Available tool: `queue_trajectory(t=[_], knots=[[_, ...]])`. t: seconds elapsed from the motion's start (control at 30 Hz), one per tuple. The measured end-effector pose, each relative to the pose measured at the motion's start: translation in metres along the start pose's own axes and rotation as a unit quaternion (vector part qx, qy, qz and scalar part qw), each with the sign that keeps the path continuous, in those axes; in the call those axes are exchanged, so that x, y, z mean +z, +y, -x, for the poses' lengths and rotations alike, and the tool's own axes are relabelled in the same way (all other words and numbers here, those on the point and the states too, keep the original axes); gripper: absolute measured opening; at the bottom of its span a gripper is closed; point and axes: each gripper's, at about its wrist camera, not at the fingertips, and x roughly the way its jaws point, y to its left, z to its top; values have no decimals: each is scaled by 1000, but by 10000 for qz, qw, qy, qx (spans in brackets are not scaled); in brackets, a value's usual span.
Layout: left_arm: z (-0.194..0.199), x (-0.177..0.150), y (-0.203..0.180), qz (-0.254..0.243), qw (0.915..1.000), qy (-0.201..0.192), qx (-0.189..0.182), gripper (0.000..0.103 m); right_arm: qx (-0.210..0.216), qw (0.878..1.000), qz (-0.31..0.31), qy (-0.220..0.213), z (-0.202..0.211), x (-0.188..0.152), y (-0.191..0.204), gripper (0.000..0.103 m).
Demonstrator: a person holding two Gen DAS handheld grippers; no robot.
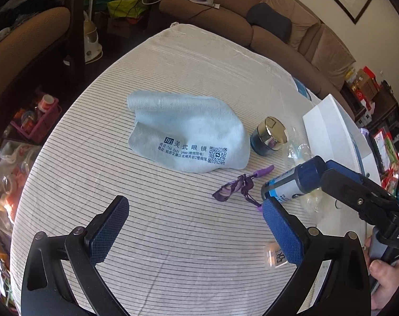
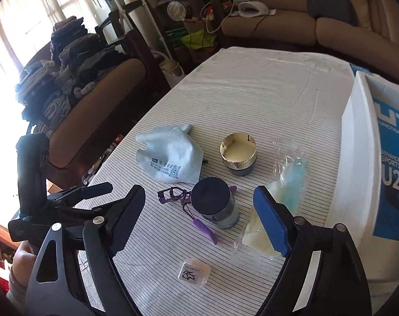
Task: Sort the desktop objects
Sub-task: 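Reach the right tool to the blue Nivea can and close around it, then grasp the gold-lidded jar with the left tool while the right tool holds the Nivea can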
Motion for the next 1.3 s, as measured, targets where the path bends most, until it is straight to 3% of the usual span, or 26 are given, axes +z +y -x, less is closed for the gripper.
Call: queue_trajectory(t=[0.13, 0.23, 0.27, 0.3, 0.33, 0.5, 0.73, 0.9, 0.97, 1.07, 1.2, 1.3], knots=[[0, -1, -1, -28, 10000, 10, -18, 103, -224, 9996, 4, 151, -16, -2, -1, 80], [-4, -3, -2, -85, 9999, 62, 99, 103, -277, 9994, -38, 186, -23, -3, -4, 72], [-5, -3, -3, -109, 9998, 78, 133, 103, -272, 9994, -32, 205, -26, -3, -4, 64], [-7, -4, -3, -128, 9998, 93, 157, 103, -258, 9994, -13, 247, -29, -3, -4, 47], [-8, -4, -3, -135, 9997, 109, 169, 103, -294, 9991, 9, 309, -32, -3, -4, 40], [-6, -4, -7, -180, 9998, 64, 109, 103, -404, 9990, 24, 208, -28, -3, -7, 33], [4, -2, -24, -547, 9981, -193, 219, 103, -256, 9995, 165, -93, 4, 8, -3, 33], [9, 6, -42, -829, 9950, -546, 130, 103, -166, 9986, 343, -380, 53, 13, -5, 33], [4, 12, -60, -1197, 9909, -604, 131, 103, -66, 9983, 360, -463, 78, 15, -10, 33], [-10, 22, -93, -1824, 9799, -698, 415, 103, -17, 9976, 438, -527, 112, 17, -18, 33], [-33, 34, -119, -2087, 9762, -569, 149, 103, -34, 9972, 551, -505, 147, 19, -30, 33], [-53, 43, -123, -1955, 9799, -391, 105, 103, -52, 9970, 565, -536, 167, 19, -43, 33]])
